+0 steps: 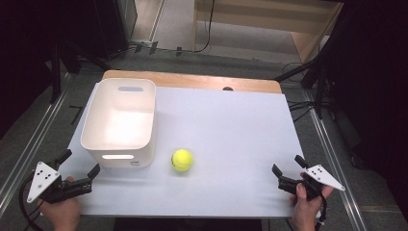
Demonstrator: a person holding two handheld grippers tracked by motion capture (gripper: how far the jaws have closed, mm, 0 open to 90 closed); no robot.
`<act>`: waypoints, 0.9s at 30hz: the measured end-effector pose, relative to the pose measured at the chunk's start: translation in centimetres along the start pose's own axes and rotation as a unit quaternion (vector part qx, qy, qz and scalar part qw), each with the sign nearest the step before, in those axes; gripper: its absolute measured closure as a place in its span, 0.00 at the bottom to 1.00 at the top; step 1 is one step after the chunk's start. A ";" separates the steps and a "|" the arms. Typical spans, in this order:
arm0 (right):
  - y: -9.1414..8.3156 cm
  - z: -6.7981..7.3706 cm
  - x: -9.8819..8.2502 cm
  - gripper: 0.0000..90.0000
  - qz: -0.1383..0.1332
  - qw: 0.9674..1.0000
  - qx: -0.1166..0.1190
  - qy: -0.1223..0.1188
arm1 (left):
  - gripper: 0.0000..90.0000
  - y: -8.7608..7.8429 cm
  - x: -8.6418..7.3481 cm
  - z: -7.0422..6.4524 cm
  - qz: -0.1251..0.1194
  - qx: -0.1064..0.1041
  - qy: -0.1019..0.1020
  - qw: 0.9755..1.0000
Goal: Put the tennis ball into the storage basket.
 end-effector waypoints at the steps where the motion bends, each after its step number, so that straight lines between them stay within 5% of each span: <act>1: 0.0 0.0 0.0 0.01 0.000 1.000 -0.001 0.002 | 0.00 0.0 0.0 0.0 0.000 0.000 0.000 1.000; 13: 0.2 0.8 0.1 0.01 0.025 0.999 0.005 -0.019 | 0.00 0.0 0.0 0.1 0.000 0.001 -0.002 1.000; 27: 1.8 3.3 0.9 0.01 0.045 0.998 0.035 -0.041 | 0.00 -0.1 0.0 0.1 -0.001 -0.001 -0.003 1.000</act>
Point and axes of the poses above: each handheld gripper's, and its own axes: y roughly forward along the jaws, x roughly out of its top, z roughly to its left, the point moved 5 cm from there along y, roughly forward along the jaws, and after that the axes turned 11 degrees about x, right-handed, at the moved point
